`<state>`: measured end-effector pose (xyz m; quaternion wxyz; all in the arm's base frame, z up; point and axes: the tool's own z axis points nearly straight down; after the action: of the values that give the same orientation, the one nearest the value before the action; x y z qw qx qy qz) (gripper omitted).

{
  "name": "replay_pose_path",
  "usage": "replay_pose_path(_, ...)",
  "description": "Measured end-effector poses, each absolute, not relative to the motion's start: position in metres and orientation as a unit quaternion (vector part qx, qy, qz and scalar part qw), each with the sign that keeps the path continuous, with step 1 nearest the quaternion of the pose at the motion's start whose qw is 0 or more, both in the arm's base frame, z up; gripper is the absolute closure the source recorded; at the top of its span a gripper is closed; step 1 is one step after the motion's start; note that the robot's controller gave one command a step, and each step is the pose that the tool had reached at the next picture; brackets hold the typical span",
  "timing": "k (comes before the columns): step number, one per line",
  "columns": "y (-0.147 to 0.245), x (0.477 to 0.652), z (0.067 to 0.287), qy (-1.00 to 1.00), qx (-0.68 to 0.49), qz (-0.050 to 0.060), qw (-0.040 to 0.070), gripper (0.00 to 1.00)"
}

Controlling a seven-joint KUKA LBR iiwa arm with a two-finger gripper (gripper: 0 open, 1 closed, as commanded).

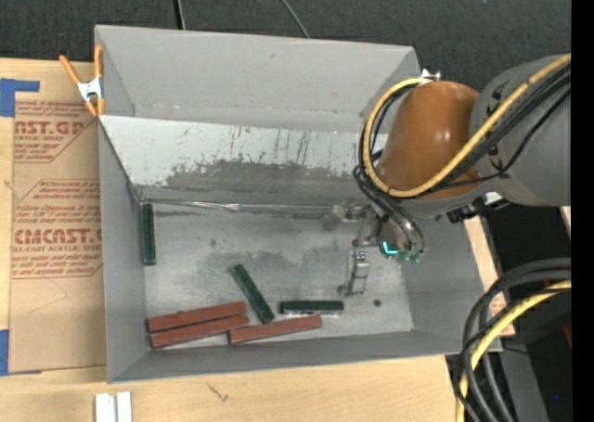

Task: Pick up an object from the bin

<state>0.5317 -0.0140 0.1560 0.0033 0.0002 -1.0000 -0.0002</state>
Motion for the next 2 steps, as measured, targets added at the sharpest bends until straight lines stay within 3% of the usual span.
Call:
replay_pose_path(1,-0.014,0.534,0.16,-1.0,0.0,0.0,0.0,0.0)
replay_pose_path(2,-0.007,0.518,0.138,-0.999,0.038,0.001,-0.005,0.0)
